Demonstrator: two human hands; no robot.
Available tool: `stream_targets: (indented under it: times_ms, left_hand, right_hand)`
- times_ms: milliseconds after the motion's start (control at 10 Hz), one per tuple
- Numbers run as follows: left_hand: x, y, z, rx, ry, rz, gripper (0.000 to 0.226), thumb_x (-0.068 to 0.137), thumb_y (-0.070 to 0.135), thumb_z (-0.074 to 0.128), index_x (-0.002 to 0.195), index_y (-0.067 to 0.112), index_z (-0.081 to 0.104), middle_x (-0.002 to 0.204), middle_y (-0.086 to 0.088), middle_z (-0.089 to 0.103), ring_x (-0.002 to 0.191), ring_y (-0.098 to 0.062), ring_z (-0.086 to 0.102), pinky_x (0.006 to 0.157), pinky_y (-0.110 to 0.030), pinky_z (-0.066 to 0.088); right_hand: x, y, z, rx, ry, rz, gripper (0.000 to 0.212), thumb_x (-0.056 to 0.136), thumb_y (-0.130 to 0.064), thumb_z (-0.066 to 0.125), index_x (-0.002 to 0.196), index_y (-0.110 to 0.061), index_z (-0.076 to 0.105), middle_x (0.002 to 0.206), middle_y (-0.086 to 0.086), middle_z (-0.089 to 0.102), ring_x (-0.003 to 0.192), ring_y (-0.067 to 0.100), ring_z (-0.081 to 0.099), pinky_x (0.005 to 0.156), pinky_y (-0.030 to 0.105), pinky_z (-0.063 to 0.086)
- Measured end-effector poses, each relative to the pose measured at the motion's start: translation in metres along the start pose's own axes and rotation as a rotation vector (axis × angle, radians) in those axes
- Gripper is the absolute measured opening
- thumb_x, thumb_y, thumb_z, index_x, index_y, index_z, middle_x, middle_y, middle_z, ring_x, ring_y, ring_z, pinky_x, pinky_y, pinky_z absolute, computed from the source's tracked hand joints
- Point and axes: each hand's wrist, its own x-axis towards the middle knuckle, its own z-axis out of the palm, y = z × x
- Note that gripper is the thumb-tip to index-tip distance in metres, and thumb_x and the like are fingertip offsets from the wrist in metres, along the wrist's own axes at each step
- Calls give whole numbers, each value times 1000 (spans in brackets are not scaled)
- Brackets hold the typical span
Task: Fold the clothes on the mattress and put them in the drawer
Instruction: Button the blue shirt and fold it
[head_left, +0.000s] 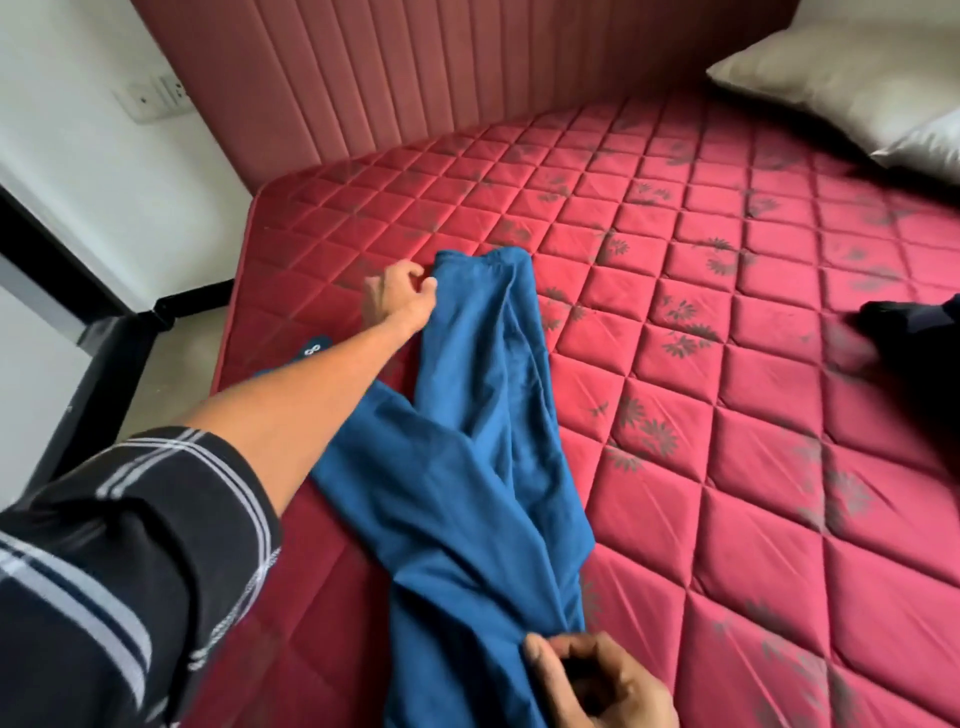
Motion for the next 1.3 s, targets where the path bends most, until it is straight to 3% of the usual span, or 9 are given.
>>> stream_targets:
  times_ms: [200, 400, 600, 700, 800, 900, 1100, 1200, 1300]
  left_hand:
    - [-45, -122, -64, 229, 59, -763, 86, 79, 62, 75, 144, 13, 48, 154, -18, 37, 144, -37, 34, 118, -50, 29]
    - [-67, -108, -99, -289, -112, -551, 55, 63, 19, 92, 113, 9, 73, 122, -4, 73, 103, -19, 71, 87, -28, 56]
    - [-115, 63, -181, -467, -97, 276, 65, 66, 26, 87, 127, 18, 65, 121, 8, 65, 106, -8, 61, 91, -14, 45]
    - [-164, 131, -225, -612, -296, 582, 81, 68, 32, 88, 139, 12, 53, 129, 0, 62, 107, -8, 61, 92, -18, 51]
    - [-251, 188, -288, -809, -481, 795, 59, 89, 29, 80, 137, 14, 50, 104, -3, 72, 81, -12, 70, 70, -26, 56]
    - [-303, 172, -303, -794, -241, 896, 40, 90, 35, 78, 117, 11, 62, 86, 9, 67, 67, -10, 64, 65, -23, 50]
    - [-426, -3, -228, 155, -437, 637, 61, 68, 74, 71, 108, 33, 52, 92, 13, 50, 88, -15, 57, 82, -38, 51]
    - [-459, -66, -191, 319, -492, 568, 35, 84, 36, 65, 112, 36, 44, 104, 8, 49, 98, -20, 63, 78, -38, 47]
    - [-466, -85, -191, 294, -469, 501, 35, 86, 12, 57, 109, 33, 43, 101, 6, 54, 88, -26, 66, 71, -41, 46]
  right_hand:
    - [-22, -16, 0, 96, -17, 20, 25, 68, -53, 83, 74, -30, 74, 52, 3, 66, 43, 7, 53, 50, 31, 50]
    - [-24, -36, -12, 104, -152, 24, 40, 76, -52, 81, 78, -13, 73, 68, 1, 73, 62, 8, 62, 59, 20, 50]
    - [8, -130, -35, -169, -131, -354, 97, 60, -71, 86, 139, -29, 48, 129, -1, 56, 102, 13, 62, 86, 32, 55]
    - [29, -188, -49, 0, -132, -439, 119, 58, -67, 90, 152, -23, 31, 140, 1, 51, 115, 15, 61, 91, 33, 56]
    - [49, -238, -93, 441, 47, -434, 81, 72, -44, 91, 130, -11, 45, 116, 11, 67, 103, 23, 71, 91, 52, 60]
    - [57, -240, -133, 641, 217, -286, 34, 85, -22, 79, 109, -17, 55, 97, 4, 70, 86, 18, 71, 91, 58, 59]
    - [73, -170, -247, 743, 132, 17, 34, 95, -16, 57, 129, -13, 57, 117, 8, 62, 91, 17, 70, 67, 32, 60]
    - [73, -149, -286, 832, 55, 50, 60, 60, -30, 87, 118, -17, 77, 110, 4, 75, 99, 17, 75, 76, 35, 60]
    - [73, -134, -311, 810, 4, -17, 51, 29, -43, 90, 75, -23, 84, 83, -6, 77, 75, 8, 75, 66, 27, 62]
